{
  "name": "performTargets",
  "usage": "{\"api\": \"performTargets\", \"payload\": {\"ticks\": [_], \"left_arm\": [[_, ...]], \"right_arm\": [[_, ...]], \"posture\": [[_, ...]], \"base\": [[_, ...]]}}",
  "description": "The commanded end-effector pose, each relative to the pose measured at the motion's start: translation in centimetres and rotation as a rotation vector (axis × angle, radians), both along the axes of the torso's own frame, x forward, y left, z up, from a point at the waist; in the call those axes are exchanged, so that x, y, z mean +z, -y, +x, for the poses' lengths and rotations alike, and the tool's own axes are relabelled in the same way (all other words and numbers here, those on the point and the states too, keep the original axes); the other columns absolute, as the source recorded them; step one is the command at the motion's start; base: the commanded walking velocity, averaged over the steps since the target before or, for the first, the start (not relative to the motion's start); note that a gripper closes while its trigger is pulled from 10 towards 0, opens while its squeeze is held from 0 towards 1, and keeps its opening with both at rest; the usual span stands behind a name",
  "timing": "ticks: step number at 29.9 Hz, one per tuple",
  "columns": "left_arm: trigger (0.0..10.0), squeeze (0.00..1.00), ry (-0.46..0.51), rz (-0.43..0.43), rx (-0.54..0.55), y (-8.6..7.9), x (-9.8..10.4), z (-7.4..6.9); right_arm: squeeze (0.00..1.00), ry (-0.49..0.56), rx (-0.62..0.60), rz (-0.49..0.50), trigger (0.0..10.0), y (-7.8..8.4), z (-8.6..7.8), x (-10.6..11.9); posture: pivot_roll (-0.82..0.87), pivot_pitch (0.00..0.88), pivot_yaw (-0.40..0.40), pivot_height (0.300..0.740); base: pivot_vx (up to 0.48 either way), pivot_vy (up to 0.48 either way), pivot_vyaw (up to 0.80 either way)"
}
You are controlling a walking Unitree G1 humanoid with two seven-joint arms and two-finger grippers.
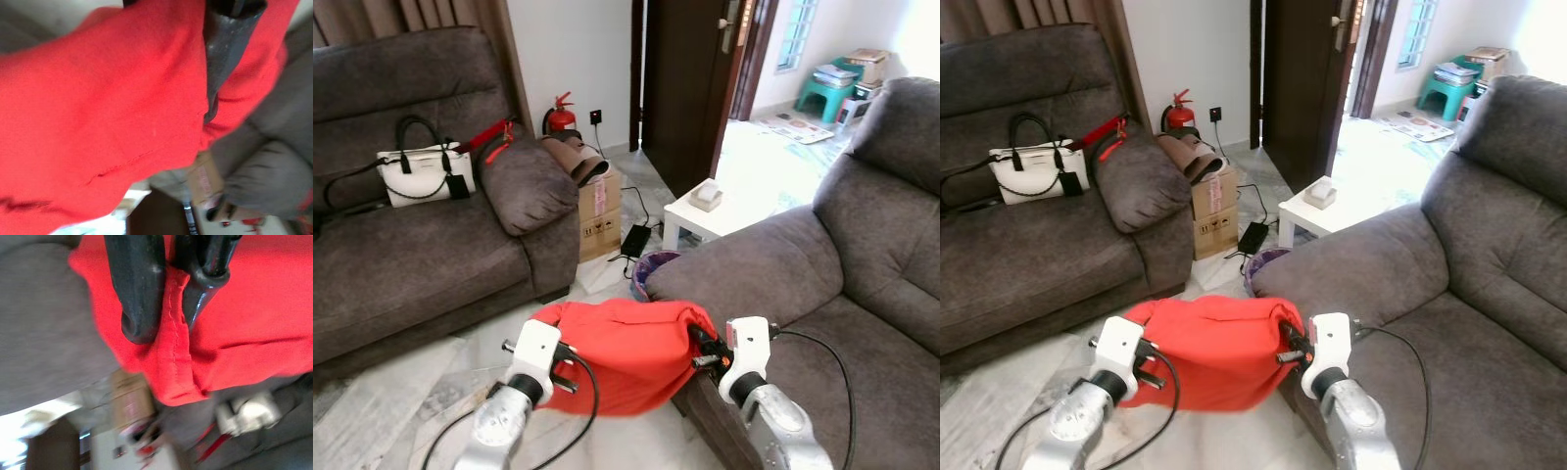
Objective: Move the pillow to the sofa from floor
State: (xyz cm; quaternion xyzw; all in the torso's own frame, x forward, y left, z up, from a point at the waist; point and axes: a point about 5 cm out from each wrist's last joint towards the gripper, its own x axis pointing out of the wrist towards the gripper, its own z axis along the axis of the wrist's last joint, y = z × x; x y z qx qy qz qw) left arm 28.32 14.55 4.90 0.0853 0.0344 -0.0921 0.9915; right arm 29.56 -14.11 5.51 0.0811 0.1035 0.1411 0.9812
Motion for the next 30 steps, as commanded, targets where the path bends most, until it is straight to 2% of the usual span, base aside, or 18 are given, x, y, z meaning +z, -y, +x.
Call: {"api": "performTargets", "payload": {"ticks": [1,2,3,4,5,6,8,11,16,24,30], "left_arm": [[10.0,0.00,0.161,0.018,0.108,-1.5,3.2,1.0],[10.0,0.00,0.165,0.024,0.155,-2.3,3.4,1.0],[10.0,0.00,0.165,0.024,0.155,-2.3,3.4,1.0],[10.0,0.00,0.172,0.044,0.188,-3.2,3.5,1.1],[10.0,0.00,0.172,0.044,0.188,-3.2,3.5,1.1],[10.0,0.00,0.175,0.062,0.207,-3.7,3.7,1.0],[10.0,0.00,0.165,0.059,0.200,-3.7,3.7,0.9],[10.0,0.00,0.156,0.041,0.193,-3.6,3.6,0.9],[10.0,0.00,0.154,0.058,0.154,-3.0,3.8,1.2],[10.0,0.00,0.165,0.046,0.173,-3.6,4.4,1.5],[10.0,0.00,0.194,0.055,0.218,-4.4,5.0,1.0]], "right_arm": [[0.00,0.033,-0.073,-0.014,10.0,0.5,0.0,0.5],[0.00,0.031,-0.115,-0.037,10.0,1.0,-0.1,0.2],[0.00,0.031,-0.115,-0.037,10.0,1.0,-0.1,0.2],[0.00,0.022,-0.203,-0.039,10.0,2.1,-0.3,-0.1],[0.00,0.022,-0.203,-0.039,10.0,2.1,-0.3,-0.1],[0.00,0.004,-0.289,-0.042,10.0,3.1,-0.5,-0.4],[0.00,-0.024,-0.368,-0.037,10.0,4.3,-0.7,-0.8],[0.00,-0.032,-0.402,-0.027,10.0,4.9,-0.8,-0.8],[0.00,-0.018,-0.386,-0.012,10.0,4.4,-0.3,-0.6],[0.00,0.000,-0.387,0.027,10.0,3.7,0.1,-0.2],[0.00,0.021,-0.334,-0.017,10.0,3.3,-0.1,-0.1]], "posture": [[0.03,0.000,0.015,0.740],[0.03,0.000,0.015,0.740],[0.03,0.000,0.015,0.740],[0.03,0.000,0.018,0.740],[0.03,0.000,0.018,0.740],[0.03,0.000,0.022,0.740],[0.02,0.000,0.028,0.740],[0.02,0.000,0.027,0.740],[0.02,0.000,0.032,0.740],[0.06,0.000,0.043,0.740],[0.09,0.000,0.035,0.740]], "base": [[0.000,0.000,0.00],[0.000,0.000,0.00],[0.000,0.000,0.00],[0.000,0.000,0.00],[0.000,0.000,0.00],[0.000,0.000,0.00],[0.000,0.000,0.00],[0.000,0.000,0.00],[0.000,0.000,0.00],[0.000,0.000,0.00],[0.000,0.000,0.00]]}}
